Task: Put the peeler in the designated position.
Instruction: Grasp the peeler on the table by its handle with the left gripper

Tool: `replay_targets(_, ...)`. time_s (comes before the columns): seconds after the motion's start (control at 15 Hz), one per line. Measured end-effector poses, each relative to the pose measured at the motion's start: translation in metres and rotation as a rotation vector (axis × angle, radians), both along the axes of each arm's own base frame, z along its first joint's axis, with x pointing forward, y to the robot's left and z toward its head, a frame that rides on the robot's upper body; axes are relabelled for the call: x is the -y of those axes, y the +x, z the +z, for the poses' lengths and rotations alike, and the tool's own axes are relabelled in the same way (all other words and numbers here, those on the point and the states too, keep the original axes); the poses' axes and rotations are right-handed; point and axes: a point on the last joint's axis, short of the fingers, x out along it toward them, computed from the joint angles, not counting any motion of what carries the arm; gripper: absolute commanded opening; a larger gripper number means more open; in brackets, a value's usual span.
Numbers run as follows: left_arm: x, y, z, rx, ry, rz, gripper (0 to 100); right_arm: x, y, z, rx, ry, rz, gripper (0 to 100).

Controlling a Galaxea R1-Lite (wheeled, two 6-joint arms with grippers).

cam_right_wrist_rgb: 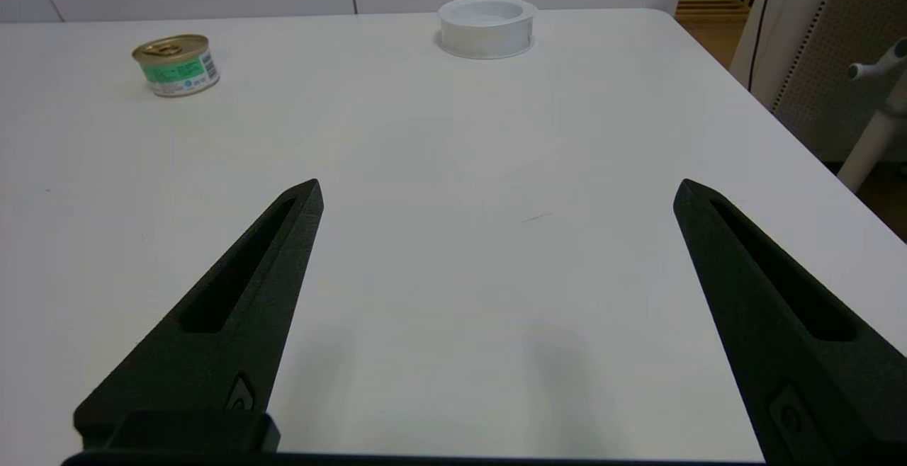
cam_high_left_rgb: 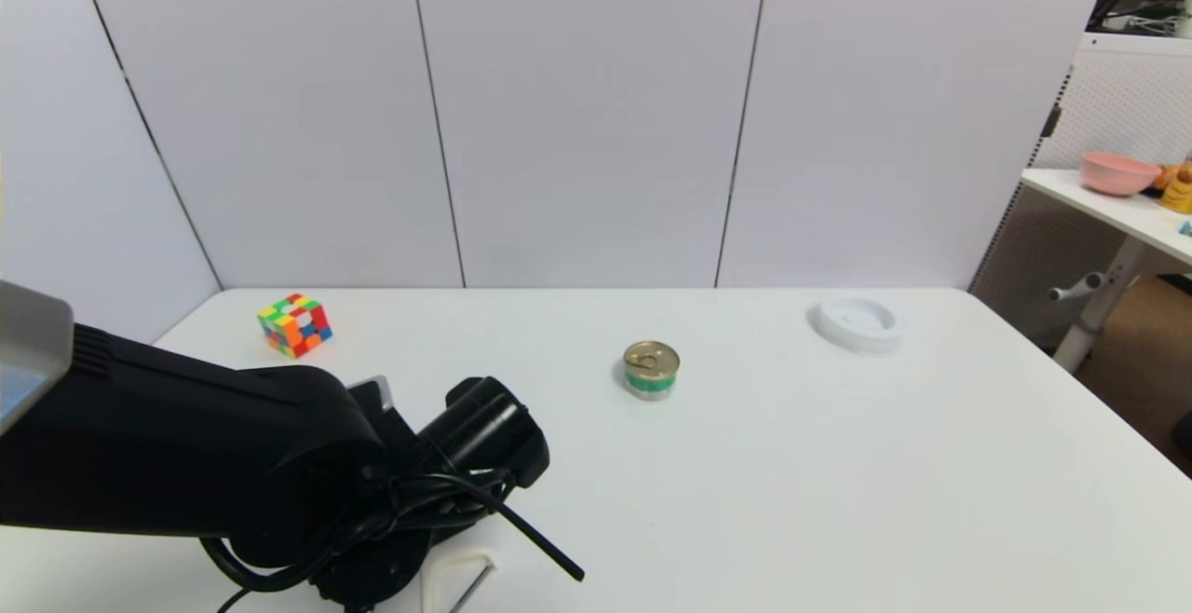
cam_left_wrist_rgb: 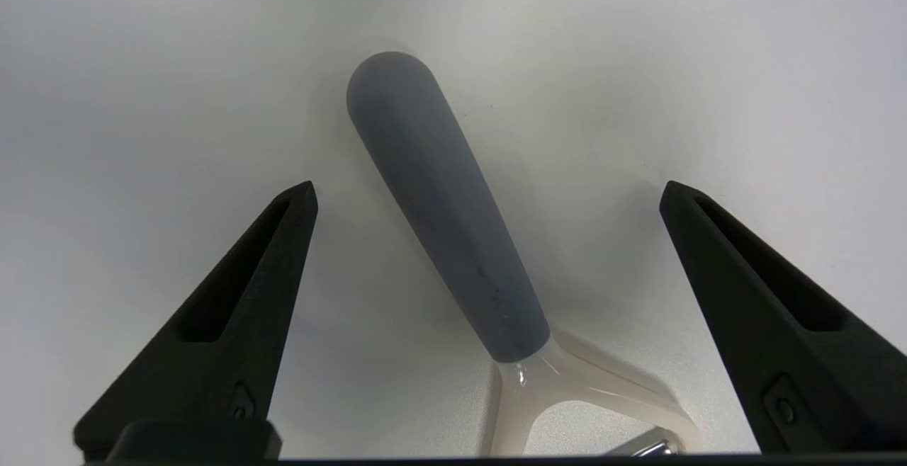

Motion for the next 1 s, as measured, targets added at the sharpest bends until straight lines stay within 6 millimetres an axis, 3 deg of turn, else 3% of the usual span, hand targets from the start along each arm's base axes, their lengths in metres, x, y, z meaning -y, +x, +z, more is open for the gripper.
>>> replay_targets(0.2, 0.0004, 0.0003, -0.0014, 0.000, -0.005, 0.011, 100, 0.0000, 0.0000, 0.0000, 0.000, 0.000, 0.000, 100)
replay_targets(0.27, 0.0005, 0.0003, -0.0016, 0.000, -0.005, 0.013, 0, 0.0000, 0.0000, 0.0000, 0.000, 0.000, 0.000, 100)
replay_targets(1.0, 0.0009, 0.0007, -0.0041, -0.003, -0.006, 0.025, 0, 0.0000, 0.0000, 0.0000, 0.000, 0.000, 0.000, 100)
